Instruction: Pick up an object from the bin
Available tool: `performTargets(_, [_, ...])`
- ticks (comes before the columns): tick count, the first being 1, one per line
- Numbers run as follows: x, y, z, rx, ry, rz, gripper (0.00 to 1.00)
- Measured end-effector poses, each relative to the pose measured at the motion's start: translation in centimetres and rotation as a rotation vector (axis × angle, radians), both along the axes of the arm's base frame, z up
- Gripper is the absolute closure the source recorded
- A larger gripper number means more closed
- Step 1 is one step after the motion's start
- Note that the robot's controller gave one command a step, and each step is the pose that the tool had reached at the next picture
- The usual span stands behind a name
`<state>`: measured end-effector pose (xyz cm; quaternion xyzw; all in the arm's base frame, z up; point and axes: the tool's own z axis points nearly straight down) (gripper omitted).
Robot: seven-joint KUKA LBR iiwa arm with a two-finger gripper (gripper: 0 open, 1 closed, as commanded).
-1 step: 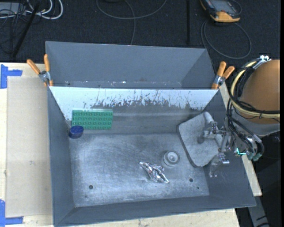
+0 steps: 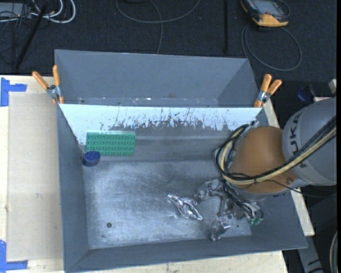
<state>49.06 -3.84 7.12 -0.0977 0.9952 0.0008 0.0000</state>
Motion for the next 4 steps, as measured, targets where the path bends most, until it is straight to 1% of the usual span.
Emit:
performTargets(1, [1.6, -4.3, 0.0, 0.0, -0.003, 0.048, 0.0])
performTargets(2, [1.8, 6.3, 1.6, 0.003, -0.001, 0.134, 0.0])
performTargets(3, [1.7, 5.8, 1.5, -0.001, 0.0, 0.13, 1.0])
performTargets(4, [0.8, 0.9, 15.4, -0.003, -0.004, 0.545, 1.0])
